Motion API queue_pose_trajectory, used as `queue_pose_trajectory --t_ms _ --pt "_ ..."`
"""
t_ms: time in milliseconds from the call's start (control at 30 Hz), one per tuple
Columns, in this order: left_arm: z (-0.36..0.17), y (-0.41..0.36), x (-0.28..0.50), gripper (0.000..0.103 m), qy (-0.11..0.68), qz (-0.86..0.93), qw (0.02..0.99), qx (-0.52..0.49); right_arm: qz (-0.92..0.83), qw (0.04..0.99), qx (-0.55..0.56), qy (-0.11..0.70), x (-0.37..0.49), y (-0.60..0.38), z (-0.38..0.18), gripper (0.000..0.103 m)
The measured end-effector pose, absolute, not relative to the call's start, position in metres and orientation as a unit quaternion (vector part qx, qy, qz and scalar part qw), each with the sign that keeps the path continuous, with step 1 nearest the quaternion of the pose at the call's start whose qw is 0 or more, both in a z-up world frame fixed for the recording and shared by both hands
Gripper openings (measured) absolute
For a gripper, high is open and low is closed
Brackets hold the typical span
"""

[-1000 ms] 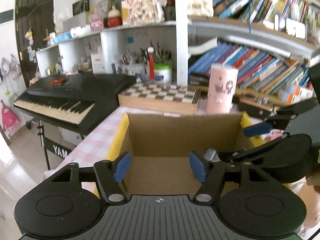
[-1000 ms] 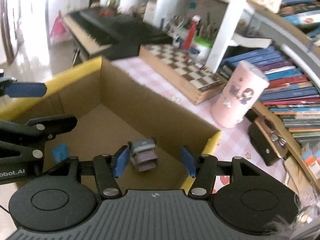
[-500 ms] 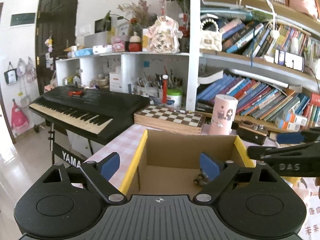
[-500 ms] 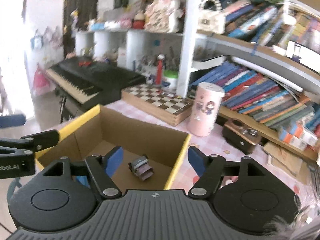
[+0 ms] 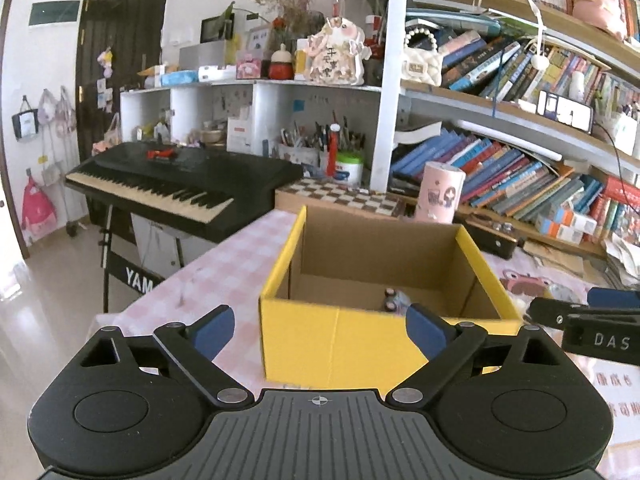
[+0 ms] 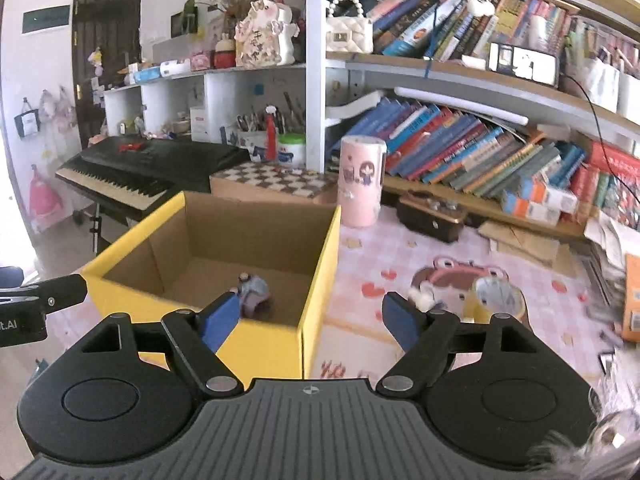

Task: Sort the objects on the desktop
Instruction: 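Withdraw both tools from the box back toward the pink plush pig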

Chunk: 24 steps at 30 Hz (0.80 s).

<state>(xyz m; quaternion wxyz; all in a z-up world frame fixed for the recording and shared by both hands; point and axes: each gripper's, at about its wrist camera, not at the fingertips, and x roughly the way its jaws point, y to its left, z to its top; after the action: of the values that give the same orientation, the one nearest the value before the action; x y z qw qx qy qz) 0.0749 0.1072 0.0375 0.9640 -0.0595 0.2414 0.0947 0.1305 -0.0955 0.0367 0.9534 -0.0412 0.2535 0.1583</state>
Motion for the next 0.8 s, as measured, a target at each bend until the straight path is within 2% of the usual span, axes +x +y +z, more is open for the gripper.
queue_pose_trajectory --t_ms 800 --pt "0.008 0.088 0.003 0.095 0.289 0.045 0.955 -0.041 0.095 0.949 -0.032 0.299 0.031 -0.107 0.002 0.079"
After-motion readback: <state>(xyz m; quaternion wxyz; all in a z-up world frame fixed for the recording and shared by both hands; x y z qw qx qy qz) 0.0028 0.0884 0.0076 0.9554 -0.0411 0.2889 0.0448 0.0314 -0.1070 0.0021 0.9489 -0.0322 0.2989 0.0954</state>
